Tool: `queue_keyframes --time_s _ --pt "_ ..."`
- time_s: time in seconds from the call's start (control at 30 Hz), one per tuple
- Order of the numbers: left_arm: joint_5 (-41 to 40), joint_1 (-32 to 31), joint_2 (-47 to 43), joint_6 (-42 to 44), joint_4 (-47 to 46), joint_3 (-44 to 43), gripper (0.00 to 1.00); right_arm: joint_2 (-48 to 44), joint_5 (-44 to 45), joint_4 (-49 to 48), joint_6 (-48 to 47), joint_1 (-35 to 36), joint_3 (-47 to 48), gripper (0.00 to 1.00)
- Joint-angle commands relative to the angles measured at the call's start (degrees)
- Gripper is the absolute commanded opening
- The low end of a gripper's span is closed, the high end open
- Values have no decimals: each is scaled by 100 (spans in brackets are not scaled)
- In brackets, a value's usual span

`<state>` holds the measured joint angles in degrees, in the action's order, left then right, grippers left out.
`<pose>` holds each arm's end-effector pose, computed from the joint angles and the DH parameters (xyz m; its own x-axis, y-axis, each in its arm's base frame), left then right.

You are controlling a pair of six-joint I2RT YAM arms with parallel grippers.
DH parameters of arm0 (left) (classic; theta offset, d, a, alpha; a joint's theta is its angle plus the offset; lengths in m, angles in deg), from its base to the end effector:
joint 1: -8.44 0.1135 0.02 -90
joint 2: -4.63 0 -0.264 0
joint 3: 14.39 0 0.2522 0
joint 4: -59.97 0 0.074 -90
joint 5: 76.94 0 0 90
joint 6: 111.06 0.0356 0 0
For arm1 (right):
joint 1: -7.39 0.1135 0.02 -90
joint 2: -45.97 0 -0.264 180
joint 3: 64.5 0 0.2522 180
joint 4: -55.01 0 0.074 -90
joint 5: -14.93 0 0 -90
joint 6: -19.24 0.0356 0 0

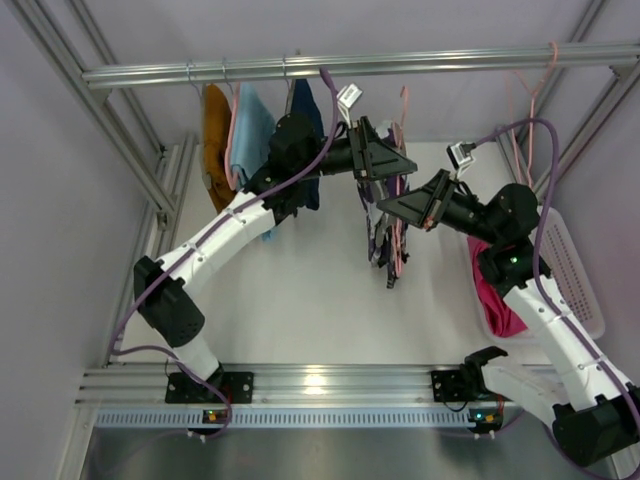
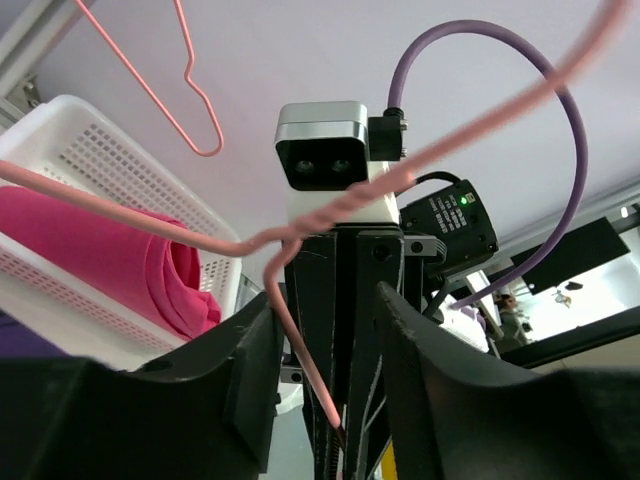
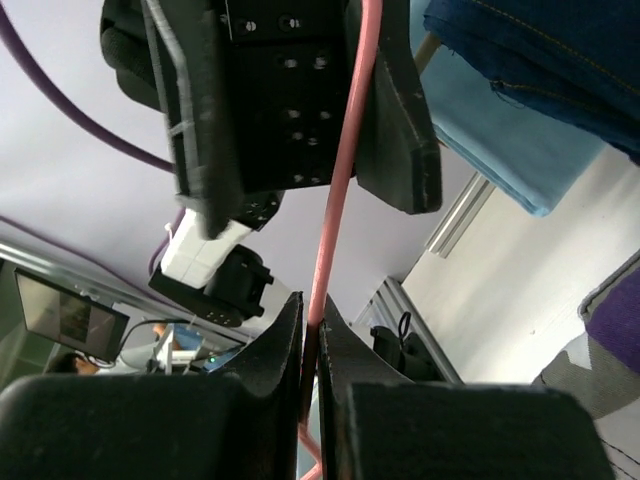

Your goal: Remove the trousers from the hanger

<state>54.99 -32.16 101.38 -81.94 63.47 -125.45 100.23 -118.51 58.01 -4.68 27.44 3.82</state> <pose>0.2838 -0.2745 0.4569 -0.7890 -0.1797 -0.5875 0.6025 -0.0396 -0.7971 0.1874 0.0945 0.4082 -0.7340 0.4387 -0.5185 -0.5227 0.1226 0.8437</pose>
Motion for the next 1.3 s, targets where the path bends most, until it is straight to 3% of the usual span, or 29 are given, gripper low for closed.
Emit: queue_keyframes --time_s 0.0,0.13,0.2,0.23,0.3,0.33,0.43,0.53,0.73,0.8,1.0,1.27 --pt "122 -132 -7 -389 -837 -255 45 -293 99 -1297 -482 -28 265 0" --pt "149 -132 -42 -425 -881 -246 26 -302 125 -1235 -544 -28 256 0" --pt "140 -124 -60 -407 -864 -316 11 -319 134 -1104 -614 -28 256 0" --pt "122 -124 -95 -398 -837 -351 6 -320 134 -1016 -745 -28 265 4" --pt "70 -106 -139 -372 -767 -439 0 -363 178 -788 -956 -28 300 20" --pt "43 -97 -200 -363 -723 -439 0 -433 204 -482 -1262 -45 326 43" --pt "96 -10 -323 -486 -697 -369 0 -713 816 535 -2124 -89 633 70" --pt "131 69 -385 -661 -801 -299 0 -1152 1468 1450 -2985 -168 748 82" --pt "140 289 -341 -1320 -1416 -184 0 -2058 3411 2508 -4681 -186 538 85" --pt "157 298 -306 -1452 -1505 -298 0 -2305 3290 2667 -5210 -186 117 85" --pt "96 298 -139 -1558 -1435 -852 0 -3053 2351 2379 -5632 -186 -911 89" --pt "-27 298 2 -1470 -1233 -1283 0 -2395 2226 1429 -5563 -107 -1203 93"
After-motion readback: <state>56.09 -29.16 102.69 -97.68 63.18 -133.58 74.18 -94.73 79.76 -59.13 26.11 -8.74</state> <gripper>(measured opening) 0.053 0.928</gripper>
